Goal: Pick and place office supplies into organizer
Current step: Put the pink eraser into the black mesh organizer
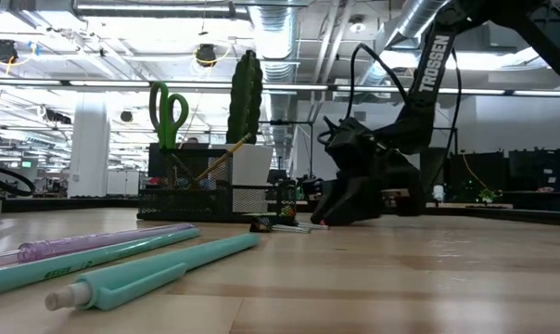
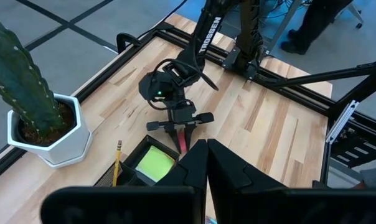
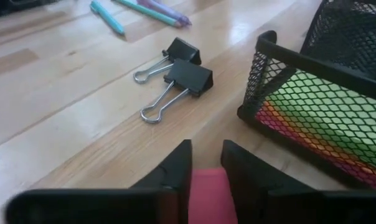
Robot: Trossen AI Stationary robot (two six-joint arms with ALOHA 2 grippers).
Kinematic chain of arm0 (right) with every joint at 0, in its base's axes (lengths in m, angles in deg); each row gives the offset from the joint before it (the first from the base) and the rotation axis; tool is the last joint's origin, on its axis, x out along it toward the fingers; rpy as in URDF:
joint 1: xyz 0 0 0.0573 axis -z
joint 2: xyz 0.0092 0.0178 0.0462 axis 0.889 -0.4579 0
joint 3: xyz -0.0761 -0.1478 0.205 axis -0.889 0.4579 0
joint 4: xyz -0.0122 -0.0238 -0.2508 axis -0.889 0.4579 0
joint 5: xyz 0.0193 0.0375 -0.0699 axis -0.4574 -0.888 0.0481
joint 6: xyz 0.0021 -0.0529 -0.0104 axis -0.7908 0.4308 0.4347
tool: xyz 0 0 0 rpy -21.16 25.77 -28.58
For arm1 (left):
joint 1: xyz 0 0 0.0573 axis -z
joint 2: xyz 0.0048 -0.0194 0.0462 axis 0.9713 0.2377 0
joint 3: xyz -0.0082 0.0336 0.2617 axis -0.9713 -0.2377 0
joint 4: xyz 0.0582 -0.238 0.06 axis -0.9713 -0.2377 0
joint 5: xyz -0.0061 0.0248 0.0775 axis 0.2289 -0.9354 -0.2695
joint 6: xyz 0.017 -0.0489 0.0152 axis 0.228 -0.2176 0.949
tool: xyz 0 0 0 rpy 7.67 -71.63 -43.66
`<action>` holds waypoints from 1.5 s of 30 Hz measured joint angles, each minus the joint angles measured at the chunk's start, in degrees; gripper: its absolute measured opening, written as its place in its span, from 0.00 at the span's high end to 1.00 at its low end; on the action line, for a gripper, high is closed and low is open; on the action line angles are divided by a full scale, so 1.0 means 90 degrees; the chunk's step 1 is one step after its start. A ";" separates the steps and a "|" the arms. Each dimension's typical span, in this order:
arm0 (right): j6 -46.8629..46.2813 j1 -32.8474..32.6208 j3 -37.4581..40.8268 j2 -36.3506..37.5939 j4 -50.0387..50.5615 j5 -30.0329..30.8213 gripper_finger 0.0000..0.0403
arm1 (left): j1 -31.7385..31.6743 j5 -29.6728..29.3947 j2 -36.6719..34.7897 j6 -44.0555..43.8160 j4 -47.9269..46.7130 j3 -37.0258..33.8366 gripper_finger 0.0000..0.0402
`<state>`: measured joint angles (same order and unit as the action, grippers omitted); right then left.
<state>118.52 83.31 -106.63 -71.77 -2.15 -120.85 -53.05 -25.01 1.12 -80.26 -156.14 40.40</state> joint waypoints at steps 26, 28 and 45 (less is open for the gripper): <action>-0.2574 -0.1054 -0.0208 0.3115 -0.0709 0.2900 0.88 | 0.0000 -0.0258 0.0002 0.0473 0.0028 -0.0002 1.00; -0.2997 -0.1207 -0.0417 0.2960 -0.0791 0.3397 0.88 | 0.0000 -0.0442 0.0002 0.0509 0.0024 -0.0002 1.00; -0.4695 -0.1702 -0.3553 -0.0287 -0.0008 0.5614 0.88 | 0.0000 -0.0424 0.0002 0.0553 0.0017 -0.0002 1.00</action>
<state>76.27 67.99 -138.61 -74.36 -2.22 -70.32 -53.05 -28.82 1.15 -75.28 -155.99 40.38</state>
